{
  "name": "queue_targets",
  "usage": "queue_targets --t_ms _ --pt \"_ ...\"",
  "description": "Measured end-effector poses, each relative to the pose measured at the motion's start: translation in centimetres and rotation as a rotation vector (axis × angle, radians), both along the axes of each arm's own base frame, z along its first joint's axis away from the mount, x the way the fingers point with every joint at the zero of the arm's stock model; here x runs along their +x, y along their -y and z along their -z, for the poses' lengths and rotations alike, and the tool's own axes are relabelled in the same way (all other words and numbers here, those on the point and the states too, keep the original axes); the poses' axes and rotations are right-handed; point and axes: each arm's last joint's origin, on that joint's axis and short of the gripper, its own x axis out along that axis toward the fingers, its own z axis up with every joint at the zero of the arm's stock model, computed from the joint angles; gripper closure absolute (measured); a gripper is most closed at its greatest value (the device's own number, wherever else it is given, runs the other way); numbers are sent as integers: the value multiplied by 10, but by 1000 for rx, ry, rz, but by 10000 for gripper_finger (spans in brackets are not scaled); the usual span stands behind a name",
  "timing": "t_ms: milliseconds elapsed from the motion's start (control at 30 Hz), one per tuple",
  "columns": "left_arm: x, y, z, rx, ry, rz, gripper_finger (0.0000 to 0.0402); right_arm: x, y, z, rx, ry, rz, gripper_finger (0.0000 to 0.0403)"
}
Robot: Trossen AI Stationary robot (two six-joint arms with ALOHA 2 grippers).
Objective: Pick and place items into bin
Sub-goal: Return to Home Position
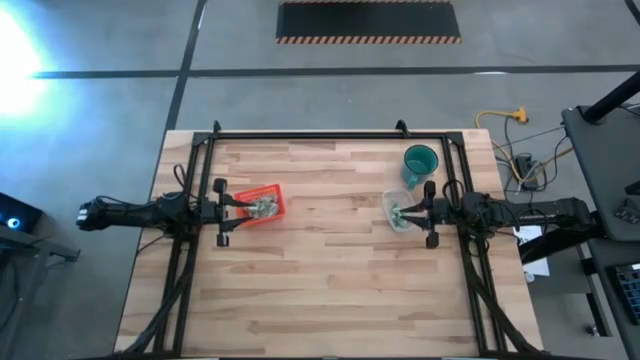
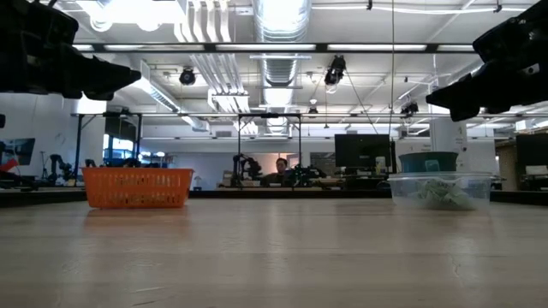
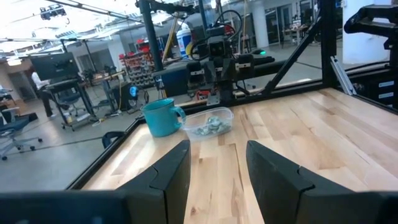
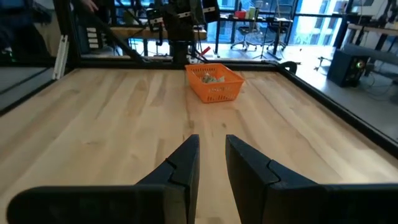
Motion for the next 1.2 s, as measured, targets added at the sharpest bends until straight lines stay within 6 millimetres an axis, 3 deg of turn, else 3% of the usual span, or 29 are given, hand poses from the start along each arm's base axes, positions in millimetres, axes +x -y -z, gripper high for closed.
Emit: queue_targets --t_ms 200,400,1200 --pt "0 0 -1 -2 10 0 262 0 0 0 17 2 2 335" --pt "0 0 -1 -182 21 -2 262 0 0 0 54 4 7 335" --pt "1 0 1 -182 3 -3 262 0 0 0 52 3 7 335"
